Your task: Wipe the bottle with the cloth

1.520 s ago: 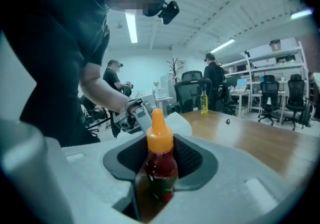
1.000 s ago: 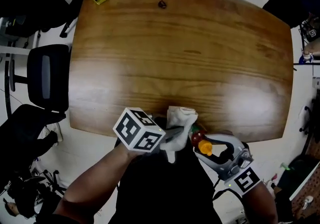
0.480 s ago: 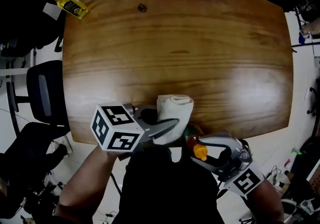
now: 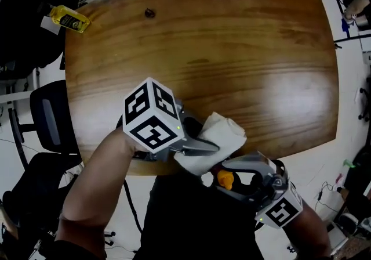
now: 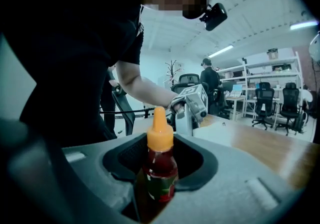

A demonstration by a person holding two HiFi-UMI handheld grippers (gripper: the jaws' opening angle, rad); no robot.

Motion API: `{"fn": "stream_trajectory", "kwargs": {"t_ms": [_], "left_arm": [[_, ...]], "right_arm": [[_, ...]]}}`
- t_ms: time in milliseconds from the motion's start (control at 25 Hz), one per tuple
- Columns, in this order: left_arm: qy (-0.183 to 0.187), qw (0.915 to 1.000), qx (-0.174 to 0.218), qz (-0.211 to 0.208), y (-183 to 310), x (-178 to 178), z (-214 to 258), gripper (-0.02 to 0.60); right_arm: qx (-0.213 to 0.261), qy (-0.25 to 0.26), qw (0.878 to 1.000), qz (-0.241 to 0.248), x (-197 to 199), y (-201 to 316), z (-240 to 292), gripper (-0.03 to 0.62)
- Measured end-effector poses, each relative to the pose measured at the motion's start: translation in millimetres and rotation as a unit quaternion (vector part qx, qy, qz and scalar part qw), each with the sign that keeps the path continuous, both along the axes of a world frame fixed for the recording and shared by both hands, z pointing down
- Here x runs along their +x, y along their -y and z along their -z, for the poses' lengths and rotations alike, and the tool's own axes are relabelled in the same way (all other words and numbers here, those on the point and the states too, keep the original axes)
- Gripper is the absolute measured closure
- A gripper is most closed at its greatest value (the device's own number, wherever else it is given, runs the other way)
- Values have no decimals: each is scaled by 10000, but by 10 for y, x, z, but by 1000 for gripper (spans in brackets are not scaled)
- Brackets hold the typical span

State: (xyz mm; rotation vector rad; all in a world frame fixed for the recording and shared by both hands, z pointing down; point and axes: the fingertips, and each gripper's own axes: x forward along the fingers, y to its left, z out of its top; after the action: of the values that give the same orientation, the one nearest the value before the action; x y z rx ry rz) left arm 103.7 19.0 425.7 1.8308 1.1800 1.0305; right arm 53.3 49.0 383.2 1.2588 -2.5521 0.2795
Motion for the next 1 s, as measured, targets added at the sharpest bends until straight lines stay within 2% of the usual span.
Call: {"fn": "stream_trajectory", "kwargs": {"t_ms": [160,320,440,560,720,800,920,1000], "left_arm": [[-3,9999,39,-157,-32,42,-75,484],[-23,9965,695,-466,-71,86,-295,485],[-3,9898,1225,-728,-105,111,-482,485],[-44,9830,1522,-1024,-191,118,-549,486],[-82,9671,2127,-1392,-252,128,-686,486],[-87,9583,2451,-1463,-245,144,-761,486],[54,9526,2678,-1444,-257,120,-799,485],[213,9491,2870,-1280,-169,94,-840,484]], "right_arm": [[-20,-18,10000,-13,4,-18,-18,456],[-7,10,10000,-21,2,-6,-15,456],[-20,29,10000,-29,-18,21,-7,456],[-28,-28,10000,-12,-26,6,-9,456],[25,-151,9999,-36,-20,-13,-11,456],[70,-189,9998,-13,-25,-21,-4,456],[69,-232,9997,-28,-16,-26,-17,456],[82,-276,9996,-47,-3,-17,-30,456]]}}
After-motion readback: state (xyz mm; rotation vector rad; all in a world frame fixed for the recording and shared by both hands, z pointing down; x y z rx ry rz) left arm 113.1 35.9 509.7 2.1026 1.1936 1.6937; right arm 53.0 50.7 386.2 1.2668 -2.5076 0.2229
